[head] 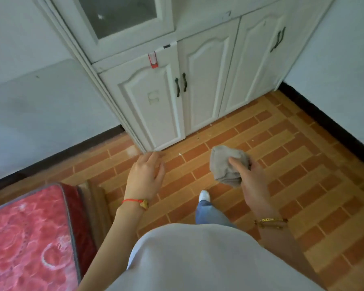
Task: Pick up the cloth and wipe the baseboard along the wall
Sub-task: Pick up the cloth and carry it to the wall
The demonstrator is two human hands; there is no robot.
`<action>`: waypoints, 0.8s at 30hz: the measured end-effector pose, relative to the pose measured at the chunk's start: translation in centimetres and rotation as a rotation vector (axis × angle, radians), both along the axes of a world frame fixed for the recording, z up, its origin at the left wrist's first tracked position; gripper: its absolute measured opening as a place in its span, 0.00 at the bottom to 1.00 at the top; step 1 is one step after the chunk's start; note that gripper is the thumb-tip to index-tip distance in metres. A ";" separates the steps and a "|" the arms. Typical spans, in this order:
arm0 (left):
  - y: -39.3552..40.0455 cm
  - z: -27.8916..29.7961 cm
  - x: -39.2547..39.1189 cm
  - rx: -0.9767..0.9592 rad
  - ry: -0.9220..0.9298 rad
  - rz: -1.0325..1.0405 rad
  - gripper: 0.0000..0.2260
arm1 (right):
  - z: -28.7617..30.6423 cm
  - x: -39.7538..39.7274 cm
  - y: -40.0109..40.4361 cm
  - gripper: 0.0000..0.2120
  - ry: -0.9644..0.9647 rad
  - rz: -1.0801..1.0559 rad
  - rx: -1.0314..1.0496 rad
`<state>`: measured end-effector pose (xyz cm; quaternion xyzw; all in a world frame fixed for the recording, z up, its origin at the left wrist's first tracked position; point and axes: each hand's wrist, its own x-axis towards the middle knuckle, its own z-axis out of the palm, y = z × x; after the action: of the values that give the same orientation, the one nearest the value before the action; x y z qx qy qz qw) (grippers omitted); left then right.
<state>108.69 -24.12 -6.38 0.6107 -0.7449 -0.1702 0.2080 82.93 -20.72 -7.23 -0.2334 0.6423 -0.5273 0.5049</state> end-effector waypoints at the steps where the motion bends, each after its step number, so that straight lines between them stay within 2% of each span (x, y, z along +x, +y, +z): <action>1: -2.0 0.3 -1.4 -0.014 0.011 -0.016 0.11 | 0.2 -1.3 -1.4 0.13 -0.004 -0.016 0.000; 9: -14.8 0.9 -10.7 -0.010 0.064 -0.155 0.15 | 1.7 -11.0 -11.5 0.12 -0.002 -0.145 -0.028; 17: -26.5 -0.3 -20.5 0.020 0.068 -0.341 0.20 | -0.4 -18.8 -17.8 0.21 0.037 -0.326 0.008; 21: -32.8 -1.4 -25.5 0.034 0.063 -0.414 0.21 | -1.9 -22.7 -22.1 0.13 0.016 -0.396 0.013; 24: -38.2 -2.0 -30.2 0.039 0.065 -0.458 0.21 | -2.6 -26.2 -26.7 0.11 0.001 -0.478 0.020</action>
<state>78.53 -62.36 -8.40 0.4239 -0.8535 -0.2468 0.1760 56.68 -47.44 -9.88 -0.0697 0.6848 -0.6253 0.3677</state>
